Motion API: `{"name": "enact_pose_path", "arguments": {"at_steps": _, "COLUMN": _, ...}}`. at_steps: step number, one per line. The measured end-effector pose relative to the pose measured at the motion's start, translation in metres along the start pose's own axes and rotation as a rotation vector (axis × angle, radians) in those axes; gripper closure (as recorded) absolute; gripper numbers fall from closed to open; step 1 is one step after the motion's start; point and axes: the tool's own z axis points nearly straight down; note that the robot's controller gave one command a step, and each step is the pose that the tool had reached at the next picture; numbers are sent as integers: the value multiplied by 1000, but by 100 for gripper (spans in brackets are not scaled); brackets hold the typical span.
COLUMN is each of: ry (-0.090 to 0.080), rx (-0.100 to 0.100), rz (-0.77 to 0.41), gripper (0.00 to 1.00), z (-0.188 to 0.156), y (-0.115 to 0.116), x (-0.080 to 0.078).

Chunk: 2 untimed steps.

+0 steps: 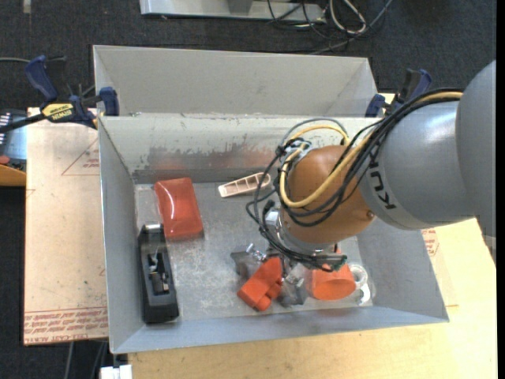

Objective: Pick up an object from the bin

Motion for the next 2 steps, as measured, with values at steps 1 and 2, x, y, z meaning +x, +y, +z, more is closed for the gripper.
{"name": "enact_pose_path", "arguments": {"at_steps": 1, "ry": 7, "rx": -11, "rz": 71, "gripper": 100, "z": 0, "y": 5, "x": 15}}
{"name": "enact_pose_path", "arguments": {"at_steps": 2, "ry": 7, "rx": -11, "rz": 71, "gripper": 100, "z": 0, "y": 5, "x": 15}}
